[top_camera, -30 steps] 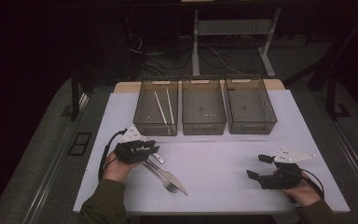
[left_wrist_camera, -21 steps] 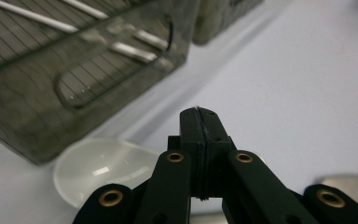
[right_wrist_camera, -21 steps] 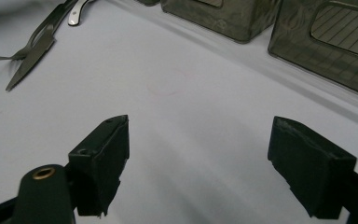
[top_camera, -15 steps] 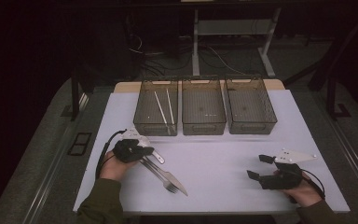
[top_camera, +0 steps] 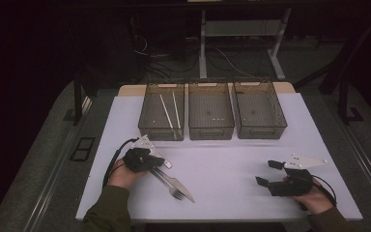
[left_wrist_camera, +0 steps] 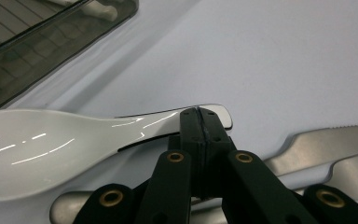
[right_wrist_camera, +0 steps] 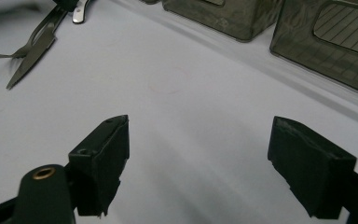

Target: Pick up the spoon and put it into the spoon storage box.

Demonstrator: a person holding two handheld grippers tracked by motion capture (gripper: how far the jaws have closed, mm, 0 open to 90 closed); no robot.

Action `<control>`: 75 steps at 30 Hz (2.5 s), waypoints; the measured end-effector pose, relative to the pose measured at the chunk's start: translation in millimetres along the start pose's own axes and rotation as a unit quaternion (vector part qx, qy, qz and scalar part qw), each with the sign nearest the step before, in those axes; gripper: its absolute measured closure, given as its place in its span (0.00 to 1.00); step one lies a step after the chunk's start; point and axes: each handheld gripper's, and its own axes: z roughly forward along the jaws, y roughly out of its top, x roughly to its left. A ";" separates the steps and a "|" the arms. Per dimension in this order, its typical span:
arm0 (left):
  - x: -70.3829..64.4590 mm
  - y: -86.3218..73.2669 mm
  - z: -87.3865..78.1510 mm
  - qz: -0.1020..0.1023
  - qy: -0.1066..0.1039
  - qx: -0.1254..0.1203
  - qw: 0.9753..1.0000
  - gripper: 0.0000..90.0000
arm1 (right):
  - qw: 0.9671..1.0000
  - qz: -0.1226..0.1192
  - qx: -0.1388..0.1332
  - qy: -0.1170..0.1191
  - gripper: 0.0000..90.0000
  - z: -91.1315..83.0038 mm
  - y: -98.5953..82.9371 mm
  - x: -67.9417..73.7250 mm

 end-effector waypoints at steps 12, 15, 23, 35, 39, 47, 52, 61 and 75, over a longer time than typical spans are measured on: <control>5.3 14.3 14.3 0.003 0.023 -0.009 1.000 0.99 | 1.000 0.000 0.000 0.000 0.23 0.3 -0.1 -0.8; 6.8 17.2 16.6 0.004 0.028 -0.010 1.000 0.99 | 1.000 0.000 0.000 0.000 0.23 0.2 0.1 -0.6; 9.4 26.8 25.5 0.006 0.037 -0.013 0.999 0.99 | 1.000 -0.001 0.000 0.000 0.23 0.2 0.1 -0.9; 8.9 30.3 20.5 0.007 0.034 -0.025 0.999 0.99 | 1.000 -0.004 -0.002 0.000 0.23 -0.1 0.2 -0.3; 11.2 26.8 1.9 0.002 0.035 -0.049 0.998 0.94 | 1.000 -0.004 -0.004 -0.001 0.23 -0.4 0.3 -0.8; 27.6 10.4 -32.0 -0.035 0.073 -0.091 0.993 0.82 | 1.000 -0.005 -0.001 -0.001 0.23 0.3 0.5 0.3; 38.0 0.9 -42.6 -0.057 0.089 -0.107 0.989 0.74 | 1.000 -0.003 -0.002 -0.001 0.23 0.0 0.5 -0.4; 49.9 -7.9 -38.2 -0.078 0.092 -0.098 0.988 0.51 | 1.000 -0.006 -0.003 0.000 0.23 0.1 0.7 0.0; 50.6 -6.7 -16.9 -0.069 0.091 -0.041 0.993 0.47 | 1.000 -0.008 -0.001 0.000 0.23 0.7 0.5 0.3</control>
